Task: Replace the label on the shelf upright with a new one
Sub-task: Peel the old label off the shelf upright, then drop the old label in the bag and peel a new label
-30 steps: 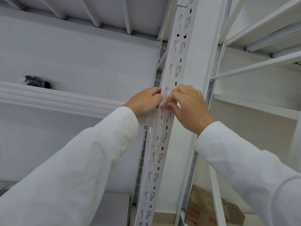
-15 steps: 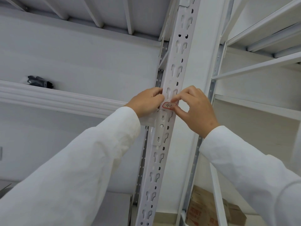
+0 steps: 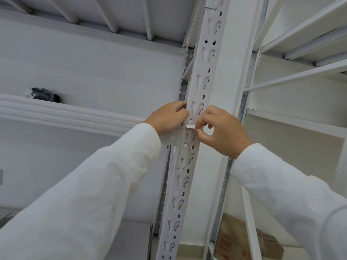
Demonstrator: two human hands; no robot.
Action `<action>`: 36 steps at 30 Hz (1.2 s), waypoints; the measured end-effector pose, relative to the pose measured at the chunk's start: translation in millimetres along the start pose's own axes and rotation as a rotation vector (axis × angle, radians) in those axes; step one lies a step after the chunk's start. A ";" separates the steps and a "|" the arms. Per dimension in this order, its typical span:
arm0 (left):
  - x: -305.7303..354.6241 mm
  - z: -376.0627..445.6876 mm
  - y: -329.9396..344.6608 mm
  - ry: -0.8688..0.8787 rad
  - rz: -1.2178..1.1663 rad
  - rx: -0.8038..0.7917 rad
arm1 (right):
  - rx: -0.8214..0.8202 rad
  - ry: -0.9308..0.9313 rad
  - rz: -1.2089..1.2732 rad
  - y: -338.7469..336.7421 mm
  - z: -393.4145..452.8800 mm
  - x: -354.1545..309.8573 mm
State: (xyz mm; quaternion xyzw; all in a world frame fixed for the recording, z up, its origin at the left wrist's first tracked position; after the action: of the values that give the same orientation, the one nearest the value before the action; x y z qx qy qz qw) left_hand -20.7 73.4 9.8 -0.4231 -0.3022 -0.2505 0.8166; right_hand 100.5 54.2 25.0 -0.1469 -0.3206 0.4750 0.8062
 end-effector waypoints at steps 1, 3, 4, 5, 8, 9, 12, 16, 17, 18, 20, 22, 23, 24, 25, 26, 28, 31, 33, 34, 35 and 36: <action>0.2 -0.3 0.0 0.001 0.001 -0.001 | -0.005 -0.011 -0.003 0.1 0.3 -1.3; 0.8 -0.1 -0.4 0.009 0.004 -0.001 | -0.030 -0.048 -0.002 3.3 -2.2 -6.9; 1.3 0.0 -0.6 0.014 0.005 0.001 | -0.063 -0.077 -0.003 8.5 -5.4 -11.3; 1.5 0.0 -0.7 0.019 0.006 0.003 | -0.106 -0.107 -0.003 15.7 -10.1 -15.5; -0.1 0.9 -1.0 0.024 0.015 0.014 | -0.156 -0.110 0.022 28.1 -24.4 -16.6; -0.8 0.5 -1.0 0.021 0.020 0.017 | -0.135 -0.078 0.050 26.7 -26.7 -13.3; 3.7 -4.7 -0.8 0.043 0.053 0.038 | -0.080 -0.014 0.157 22.7 -27.4 -10.1; 9.3 -25.7 -6.7 0.119 0.143 0.147 | -0.106 -0.050 0.267 31.2 -22.0 -36.4; 7.0 -36.4 -8.8 0.166 0.093 0.163 | -0.125 -0.064 0.290 35.7 -20.7 -46.2; 1.5 -49.9 -11.8 0.219 0.015 0.171 | -0.150 -0.081 0.311 41.6 -19.5 -56.3; -25.6 -82.9 -20.0 0.286 -0.110 0.206 | -0.203 -0.108 0.345 59.7 -17.0 -76.1; -77.5 -114.9 -29.6 0.222 -0.150 0.274 | -0.265 -0.100 0.406 87.4 -14.2 -94.2; -111.0 -127.2 -34.0 0.141 -0.145 0.312 | -0.287 -0.088 0.448 103.6 -12.4 -103.1; -145.8 -136.1 -38.2 0.037 -0.134 0.348 | -0.301 -0.068 0.491 120.9 -10.4 -112.0; -183.1 -142.4 -42.8 -0.087 -0.125 0.382 | -0.315 -0.043 0.528 139.5 -8.9 -120.8; -220.9 -147.8 -48.0 -0.229 -0.122 0.414 | -0.328 -0.013 0.562 159.4 -8.7 -130.4; -292.0 -161.9 -53.6 -0.570 -0.141 0.409 | -0.363 0.053 0.631 202.6 -13.4 -150.5; -361.3 -184.2 -51.1 -0.848 -0.032 0.300 | -0.450 0.172 0.740 272.7 -32.2 -179.9; -391.0 -195.9 -60.0 -0.916 0.201 0.280 | -0.510 0.271 0.805 319.5 -47.2 -194.1; -402.2 -201.7 -66.8 -0.943 0.298 0.296 | -0.537 0.325 0.833 342.4 -55.0 -199.4; -413.9 -207.0 -72.5 -0.968 0.359 0.305 | -0.566 0.379 0.852 364.3 -62.9 -204.0; -423.4 -210.7 -77.4 -0.983 0.407 0.313 | -0.596 0.430 0.866 384.8 -70.3 -208.1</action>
State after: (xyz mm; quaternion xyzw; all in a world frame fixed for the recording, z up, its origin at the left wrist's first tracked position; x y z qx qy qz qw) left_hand -305.7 -79.1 -343.9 -0.4139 -0.5933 0.1871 0.6646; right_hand -183.2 74.5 -314.7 -0.5798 -0.1800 0.6105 0.5087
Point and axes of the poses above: each hand's wrist, its own z-axis towards the middle knuckle, its own y-axis out of the palm, x = y × z, the point moved 10 cm from there along z, towards the middle knuckle, and after that the axes turned 11 degrees about -y, right-handed, at the moved point
